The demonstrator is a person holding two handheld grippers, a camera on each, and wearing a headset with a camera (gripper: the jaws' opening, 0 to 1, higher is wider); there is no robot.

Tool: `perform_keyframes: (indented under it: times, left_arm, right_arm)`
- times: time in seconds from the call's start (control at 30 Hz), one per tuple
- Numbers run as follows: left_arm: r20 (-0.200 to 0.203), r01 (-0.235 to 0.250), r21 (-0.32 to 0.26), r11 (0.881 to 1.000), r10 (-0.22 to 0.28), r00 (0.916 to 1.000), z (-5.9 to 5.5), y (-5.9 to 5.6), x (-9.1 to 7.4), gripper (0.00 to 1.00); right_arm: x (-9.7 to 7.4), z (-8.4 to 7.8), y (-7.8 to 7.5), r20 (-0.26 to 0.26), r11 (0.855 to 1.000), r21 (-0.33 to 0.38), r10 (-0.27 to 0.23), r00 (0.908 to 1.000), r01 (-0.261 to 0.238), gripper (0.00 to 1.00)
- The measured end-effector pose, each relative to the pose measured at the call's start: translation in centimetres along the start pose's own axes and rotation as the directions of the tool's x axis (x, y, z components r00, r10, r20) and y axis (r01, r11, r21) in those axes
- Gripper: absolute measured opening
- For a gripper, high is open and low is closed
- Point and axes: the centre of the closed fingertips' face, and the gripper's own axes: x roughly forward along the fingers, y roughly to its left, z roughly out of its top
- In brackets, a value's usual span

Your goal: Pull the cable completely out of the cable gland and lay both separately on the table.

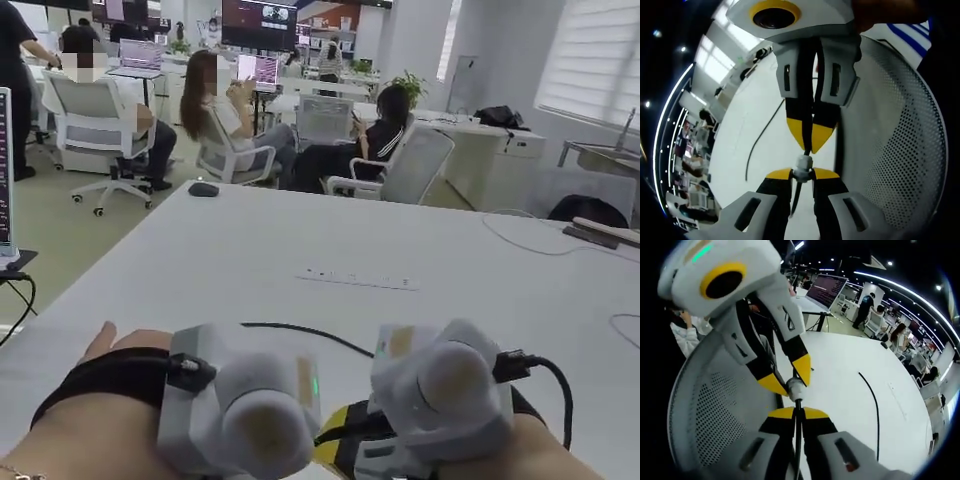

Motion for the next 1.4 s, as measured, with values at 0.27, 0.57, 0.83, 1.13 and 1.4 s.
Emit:
perform_keyframes:
  times: [0.27,0.57,0.83,1.13,1.4]
  left_arm:
    - [-0.012,-0.012,0.0,1.0,0.012,0.9998,-0.9,0.7,-0.3,0.16]
    - [-0.015,-0.022,-0.005,1.0,0.022,0.9996,-1.0,0.9,-0.7,0.16]
    - [-0.018,-0.042,-0.014,0.999,0.042,0.9989,-1.4,1.6,-1.3,0.16]
    - [-0.026,-0.054,-0.021,0.998,0.053,0.9983,-1.9,1.7,-1.5,0.16]
    - [-0.015,-0.077,-0.028,0.997,0.077,0.997,-1.7,2.1,-1.7,0.16]
  right_arm:
    - [-1.4,-2.8,-1.0,-0.06,1.0,0.006,-0.025,0.9979,0.025,0.03]
    - [-3.2,-6.2,-1.9,-0.128,0.997,0.043,-0.055,0.9902,0.061,0.03]
    - [-4.3,-8.9,-2.8,-0.17,0.991,0.088,-0.088,0.9815,0.104,0.03]
    - [-4.9,-11.1,-3.4,-0.212,0.985,0.114,-0.105,0.9716,0.131,0.03]
    - [-4.4,-9.7,-3.4,-0.194,0.983,0.114,-0.121,0.9736,0.145,0.23]
